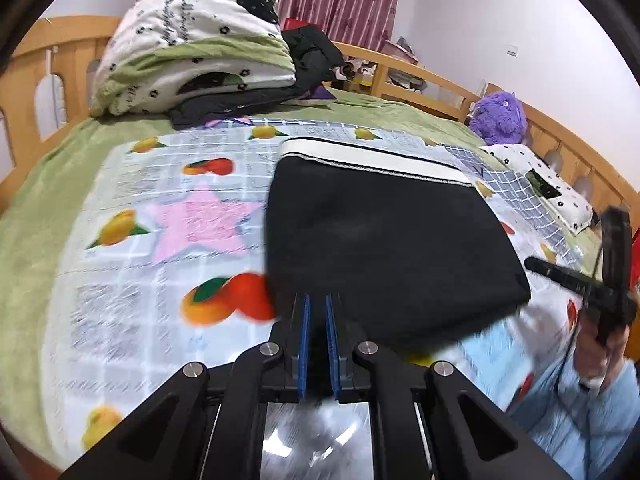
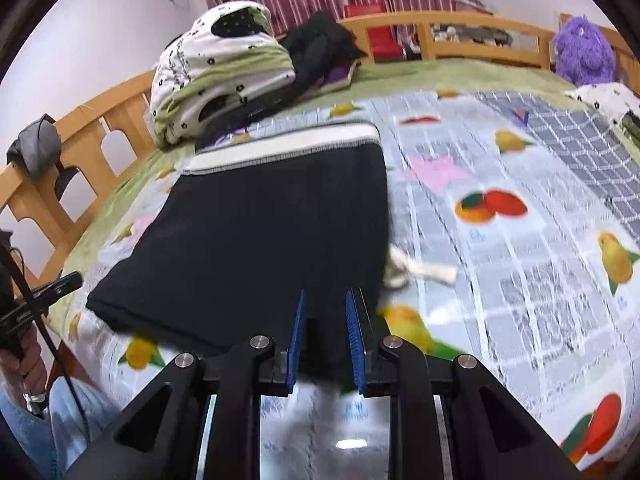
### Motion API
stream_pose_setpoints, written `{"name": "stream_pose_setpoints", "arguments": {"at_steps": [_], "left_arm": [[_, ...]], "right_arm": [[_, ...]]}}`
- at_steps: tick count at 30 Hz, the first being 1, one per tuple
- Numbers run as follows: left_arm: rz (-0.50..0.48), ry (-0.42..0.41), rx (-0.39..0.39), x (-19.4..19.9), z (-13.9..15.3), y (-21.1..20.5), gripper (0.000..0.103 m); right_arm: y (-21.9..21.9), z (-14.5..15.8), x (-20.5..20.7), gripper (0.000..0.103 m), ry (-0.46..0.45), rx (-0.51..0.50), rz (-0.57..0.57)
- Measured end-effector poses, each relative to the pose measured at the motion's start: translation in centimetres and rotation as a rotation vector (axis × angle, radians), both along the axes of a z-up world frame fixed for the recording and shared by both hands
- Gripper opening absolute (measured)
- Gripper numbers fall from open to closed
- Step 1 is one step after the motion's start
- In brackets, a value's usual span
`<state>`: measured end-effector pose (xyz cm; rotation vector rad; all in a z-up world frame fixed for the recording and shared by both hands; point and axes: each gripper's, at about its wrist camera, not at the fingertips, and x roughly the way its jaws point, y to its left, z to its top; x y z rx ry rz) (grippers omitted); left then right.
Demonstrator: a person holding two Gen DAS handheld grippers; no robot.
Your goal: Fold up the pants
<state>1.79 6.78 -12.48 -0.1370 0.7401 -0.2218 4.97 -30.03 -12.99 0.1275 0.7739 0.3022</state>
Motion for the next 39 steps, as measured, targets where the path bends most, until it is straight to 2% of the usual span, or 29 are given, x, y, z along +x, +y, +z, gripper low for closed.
{"name": "stream_pose_setpoints", "arguments": {"at_steps": [3,5,7,9,10,11,12,13,14,16,18,19,21,22,23,25,27,30,32,35,39], "left_arm": [[0.002,0.099,-0.008,2.1,-2.4,-0.7,0.009],[-0.013,0.096,0.035,1.6,-3.5,-1.4,0.009],[-0.033,0.083,0.076,0.9,-3.2,-1.8,0.009],[-0.034,0.093,0.025,0.9,-2.3,-1.1,0.009],[-0.033,0.094,0.000,1.0,-2.1,-0.8,0.013],[-0.027,0.095,-0.029,1.3,-1.7,-0.3,0.027],[-0.015,0.093,-0.038,1.6,-1.5,-0.1,0.047],[0.000,0.088,-0.039,2.2,-1.3,0.2,0.056],[0.015,0.077,-0.034,2.8,-1.3,0.4,0.062],[0.030,0.084,-0.034,4.2,-1.4,0.7,0.062],[0.028,0.130,-0.078,5.6,-2.4,1.1,0.062],[0.031,0.175,-0.103,6.4,-3.4,1.3,0.062],[0.036,0.209,-0.149,6.9,-4.8,1.5,0.061],[0.034,0.201,-0.179,6.8,-5.0,1.7,0.055],[0.007,0.197,-0.230,6.6,-5.2,1.7,0.043],[-0.007,0.181,-0.217,6.4,-4.8,1.0,0.034],[-0.021,0.161,-0.174,6.0,-4.1,-0.4,0.030],[-0.047,0.144,-0.100,5.4,-3.4,-2.6,0.030],[-0.040,0.131,-0.021,5.1,-3.2,-3.3,0.035],[-0.026,0.146,-0.010,5.4,-2.3,-2.5,0.038],[0.017,0.083,0.057,6.7,-0.8,-1.8,0.050]], "right_arm": [[1.0,-1.2,0.9,0.022,0.025,-0.072,0.006],[1.6,-2.9,1.4,0.022,0.082,-0.151,0.031],[2.2,-3.1,0.9,0.022,0.072,-0.224,0.075],[2.0,-2.4,0.8,0.022,0.077,-0.234,0.099],[1.6,-1.7,1.0,0.023,0.078,-0.210,0.110],[1.1,-1.0,1.1,0.031,0.065,-0.180,0.110],[0.4,-0.2,1.3,0.040,0.042,-0.140,0.098],[-0.2,0.5,1.9,0.061,0.019,-0.094,0.080],[-0.6,0.8,2.5,0.067,0.006,-0.066,0.069],[-1.3,0.8,4.6,0.067,0.006,-0.035,0.039],[-1.5,-0.1,6.9,0.067,0.049,-0.010,0.006],[-1.5,-1.1,8.2,0.064,0.087,0.013,0.002],[-1.6,-2.4,9.4,0.061,0.123,0.067,0.014],[-1.8,-2.5,9.7,0.039,0.120,0.122,0.035],[-1.8,-2.3,9.9,0.028,0.124,0.149,0.066],[-2.0,-1.5,9.7,0.010,0.079,0.114,0.045],[-2.3,-1.3,9.8,0.010,0.069,0.112,0.063],[-2.7,-1.7,9.8,0.010,0.070,0.106,0.054],[-2.5,-1.9,9.7,0.015,0.068,0.074,0.063],[-2.3,-0.8,9.4,0.022,0.061,-0.004,0.080],[-1.5,1.7,9.1,0.023,-0.041,-0.080,0.099]]}}
